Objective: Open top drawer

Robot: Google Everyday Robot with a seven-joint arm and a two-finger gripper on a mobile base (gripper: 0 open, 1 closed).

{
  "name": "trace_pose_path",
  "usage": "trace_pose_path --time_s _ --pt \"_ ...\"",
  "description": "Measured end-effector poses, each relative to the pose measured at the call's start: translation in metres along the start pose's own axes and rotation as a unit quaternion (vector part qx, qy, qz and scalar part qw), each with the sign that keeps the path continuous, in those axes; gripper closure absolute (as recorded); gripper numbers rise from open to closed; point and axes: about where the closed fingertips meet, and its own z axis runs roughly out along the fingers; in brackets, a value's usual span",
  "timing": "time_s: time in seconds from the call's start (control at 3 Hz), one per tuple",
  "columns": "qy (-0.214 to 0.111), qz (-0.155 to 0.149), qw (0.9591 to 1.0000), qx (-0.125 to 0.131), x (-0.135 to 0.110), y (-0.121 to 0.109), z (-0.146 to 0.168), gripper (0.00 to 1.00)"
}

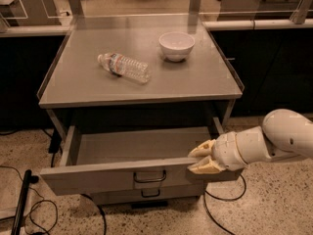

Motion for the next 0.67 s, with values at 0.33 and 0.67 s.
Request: trace_pose_path --time_s 0.33,0.67 --pt "0.0 0.0 1.0 0.0 0.0 0.0 0.0 0.8" --pt "0.0 0.0 1.0 0.0 -0.0001 0.0003 0.0001 1.0"
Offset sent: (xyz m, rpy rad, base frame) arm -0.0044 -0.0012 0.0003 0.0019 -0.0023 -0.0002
